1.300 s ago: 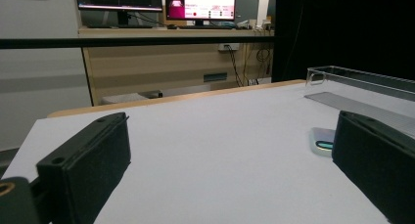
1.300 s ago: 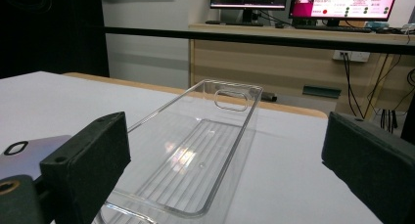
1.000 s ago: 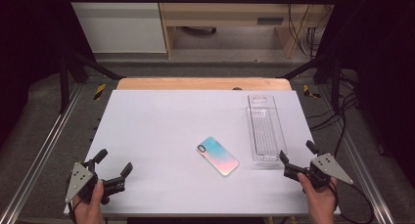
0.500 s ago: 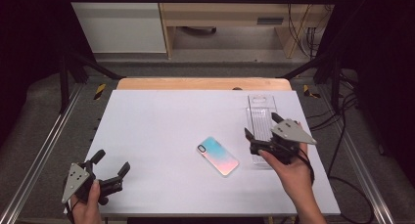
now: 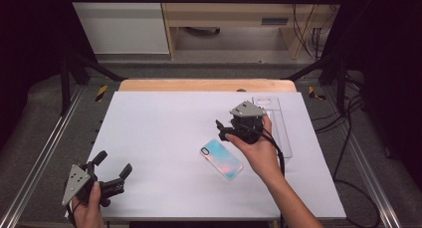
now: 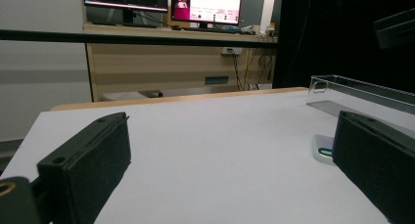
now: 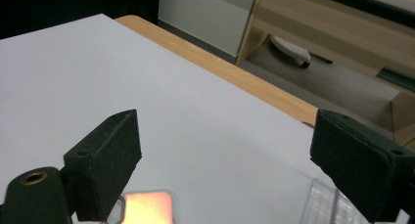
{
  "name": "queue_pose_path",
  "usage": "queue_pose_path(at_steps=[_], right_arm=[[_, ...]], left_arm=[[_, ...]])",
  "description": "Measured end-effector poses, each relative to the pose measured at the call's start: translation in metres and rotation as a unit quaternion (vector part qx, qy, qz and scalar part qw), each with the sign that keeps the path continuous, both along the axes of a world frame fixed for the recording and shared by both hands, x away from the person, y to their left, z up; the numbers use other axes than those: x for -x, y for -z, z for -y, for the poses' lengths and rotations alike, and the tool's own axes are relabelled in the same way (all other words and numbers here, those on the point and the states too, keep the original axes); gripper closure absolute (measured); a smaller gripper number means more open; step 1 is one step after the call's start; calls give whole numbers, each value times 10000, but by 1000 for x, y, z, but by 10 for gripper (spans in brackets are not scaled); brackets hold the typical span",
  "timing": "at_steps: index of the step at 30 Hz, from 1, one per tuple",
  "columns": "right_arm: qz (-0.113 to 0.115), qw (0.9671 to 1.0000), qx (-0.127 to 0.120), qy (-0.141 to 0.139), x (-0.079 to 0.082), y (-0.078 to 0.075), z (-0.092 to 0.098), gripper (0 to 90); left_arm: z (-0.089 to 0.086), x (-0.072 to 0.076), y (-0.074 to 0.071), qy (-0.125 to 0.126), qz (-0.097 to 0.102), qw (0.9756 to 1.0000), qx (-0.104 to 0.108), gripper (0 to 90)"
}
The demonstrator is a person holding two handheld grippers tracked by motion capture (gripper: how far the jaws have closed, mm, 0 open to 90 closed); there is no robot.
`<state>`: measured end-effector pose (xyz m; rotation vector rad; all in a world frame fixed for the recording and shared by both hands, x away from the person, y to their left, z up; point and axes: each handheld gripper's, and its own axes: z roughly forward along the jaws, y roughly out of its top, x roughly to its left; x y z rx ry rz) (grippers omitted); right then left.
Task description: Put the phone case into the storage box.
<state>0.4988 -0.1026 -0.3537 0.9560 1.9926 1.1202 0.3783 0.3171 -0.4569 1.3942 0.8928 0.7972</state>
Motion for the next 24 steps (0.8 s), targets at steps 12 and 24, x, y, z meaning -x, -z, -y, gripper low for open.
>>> queue_pose_path(at_steps=[12, 24], right_arm=[[-818, 9959, -232, 324, -24, 35, -22, 239], [-1035, 9938, -165, 359, -29, 53, -26, 325]], left_arm=[[-1, 0, -1, 17, 37, 10000, 24, 6], [-1, 0, -1, 17, 38, 10000, 26, 6]])
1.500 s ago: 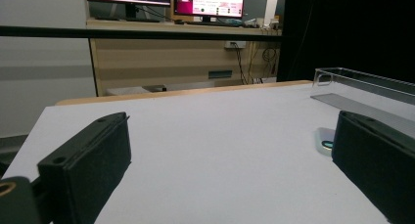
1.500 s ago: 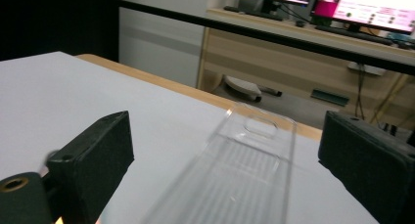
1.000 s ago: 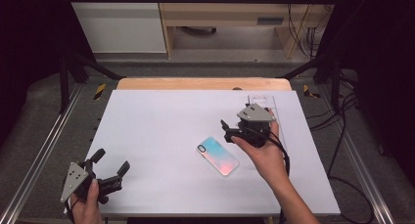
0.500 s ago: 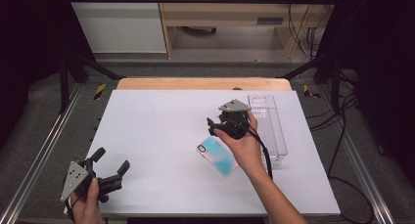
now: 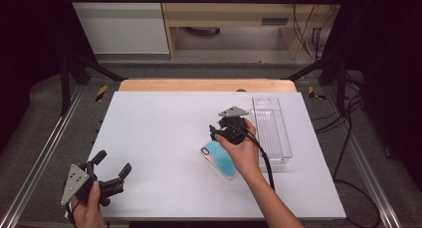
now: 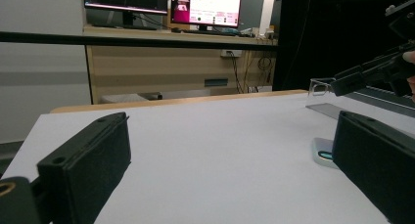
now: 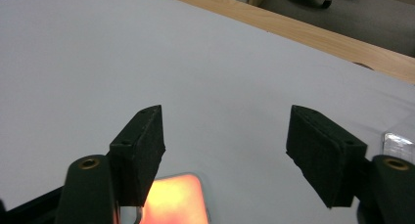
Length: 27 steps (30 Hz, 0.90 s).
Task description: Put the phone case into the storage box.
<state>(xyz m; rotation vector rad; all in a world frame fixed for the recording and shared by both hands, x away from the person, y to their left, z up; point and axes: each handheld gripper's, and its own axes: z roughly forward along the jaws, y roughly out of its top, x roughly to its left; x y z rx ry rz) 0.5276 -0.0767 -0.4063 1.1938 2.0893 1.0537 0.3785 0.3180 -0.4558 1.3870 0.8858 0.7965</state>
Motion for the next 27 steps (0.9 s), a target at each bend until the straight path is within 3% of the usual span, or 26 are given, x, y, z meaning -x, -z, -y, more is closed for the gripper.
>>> queue_pose_path(at_steps=[2, 5, 6, 7, 8, 9, 12, 19, 21, 27], right_arm=[[-61, 10000, 17, 24, -2, 1, 1, 409], [-88, 9999, 57, 11, -2, 2, 1, 464], [-130, 9999, 108, 1, -3, 4, 2, 551], [-130, 9999, 108, 1, -3, 4, 2, 551], [-170, 9997, 150, -65, -3, 6, 2, 632], [-170, 9997, 150, -65, -3, 6, 2, 632], [-142, 9995, 226, -182, -3, 9, 2, 746], [-319, 9993, 149, -160, -4, 22, 4, 835], [-437, 9990, 113, -73, -4, 27, 3, 861], [-470, 9987, -93, 193, -2, 37, 2, 900]], left_arm=[[0, 0, 0, 4, -1, 10000, -3, 6], [1, 0, 0, 12, -1, 10000, -11, 6], [1, 0, 0, 13, -2, 10000, -13, 6], [1, 0, 0, 14, -1, 10000, -15, 6], [1, 0, 0, 18, -4, 10000, -16, 6], [1, 0, 0, 18, -4, 10000, -16, 6], [2, 0, 0, 23, -9, 10000, 2, 6], [4, 0, 0, 41, -26, 10000, -31, 7], [4, 0, 1, 50, -31, 10000, -31, 6], [5, 0, 0, 42, -30, 10000, -44, 7]])
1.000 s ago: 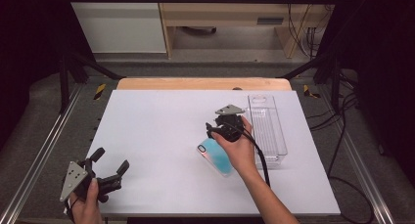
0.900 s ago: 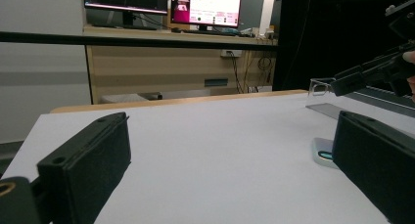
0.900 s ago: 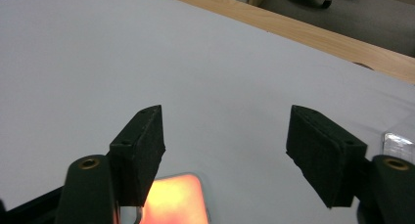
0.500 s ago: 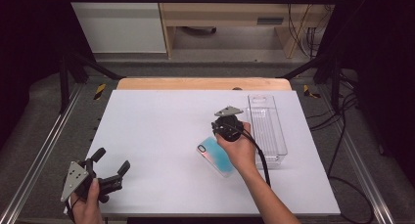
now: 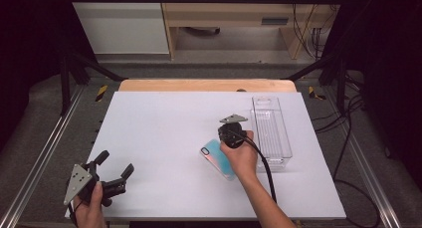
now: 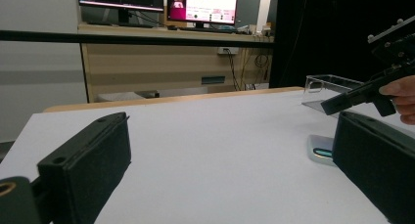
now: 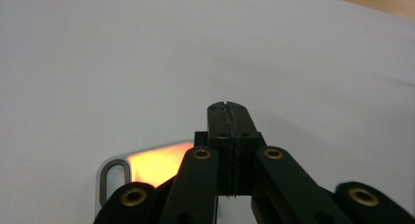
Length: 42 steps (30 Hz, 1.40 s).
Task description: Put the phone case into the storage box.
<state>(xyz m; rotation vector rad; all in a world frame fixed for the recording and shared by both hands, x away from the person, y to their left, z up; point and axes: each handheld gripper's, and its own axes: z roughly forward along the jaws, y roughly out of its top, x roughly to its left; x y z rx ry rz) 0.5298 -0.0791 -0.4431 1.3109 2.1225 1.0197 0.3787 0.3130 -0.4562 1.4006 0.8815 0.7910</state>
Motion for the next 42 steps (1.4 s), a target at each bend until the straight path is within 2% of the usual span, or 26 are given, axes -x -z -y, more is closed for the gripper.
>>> queue_pose_path(at_steps=[7, 10, 14, 21, 33, 42], right_arm=[[-3, 9996, 25, 287, 3, 14, -3, 900], [96, 9990, 146, 408, 7, 19, -4, 900], [49, 9985, 259, 481, 10, 25, -2, 900], [-13, 9982, 175, 581, 15, 33, 2, 900], [-99, 9983, 167, 558, 23, 41, 9, 900], [-194, 9995, 142, 187, 40, 42, 10, 900]], left_arm=[[-2, 0, 0, -35, -24, 10000, 28, 8], [-1, 0, 0, -13, -29, 10000, 20, 9], [1, 0, -1, 7, -18, 10000, 8, 9], [1, 0, 0, 2, -28, 10000, -1, 10], [3, 0, -1, 27, -16, 10000, -14, 10], [4, -1, 0, 43, -28, 10000, -57, 10]])
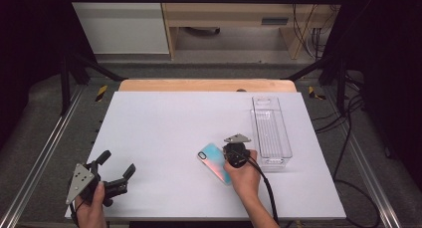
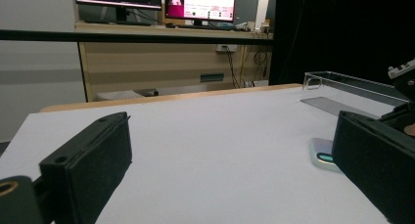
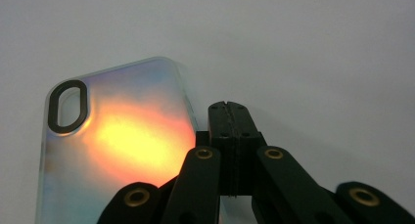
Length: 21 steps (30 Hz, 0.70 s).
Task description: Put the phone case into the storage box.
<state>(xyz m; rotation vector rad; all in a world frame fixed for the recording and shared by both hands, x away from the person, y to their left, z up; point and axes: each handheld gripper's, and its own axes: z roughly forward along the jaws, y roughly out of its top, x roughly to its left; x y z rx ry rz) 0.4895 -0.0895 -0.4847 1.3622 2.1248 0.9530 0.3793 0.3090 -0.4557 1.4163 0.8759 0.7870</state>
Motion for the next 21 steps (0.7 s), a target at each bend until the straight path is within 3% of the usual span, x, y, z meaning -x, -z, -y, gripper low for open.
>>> queue_pose_path(at_steps=[10, 15, 16, 17, 18, 19, 21], right_arm=[[-74, 9990, -90, -437, 21, -1, -12, 900], [-10, 9979, -4, -655, 28, -3, -20, 899], [37, 9977, -12, -674, 29, -3, -20, 879], [255, 9964, -91, -802, 31, -7, -18, 782], [255, 9964, -91, -802, 31, -7, -18, 782], [294, 9944, -131, -1011, 33, -11, -18, 620], [383, 9914, -199, -1237, 38, -17, -16, 514]], left_arm=[[2, 0, 0, 26, -6, 10000, -39, 10], [2, 0, 0, 28, -9, 10000, -37, 10], [2, 0, 0, 28, -3, 10000, -37, 10], [2, 1, 0, 29, 0, 10000, -42, 10], [2, 1, 0, 28, 2, 10000, -38, 10], [1, 0, 0, 21, -4, 10000, -30, 10], [2, 0, 0, 25, -16, 10000, -22, 10]])
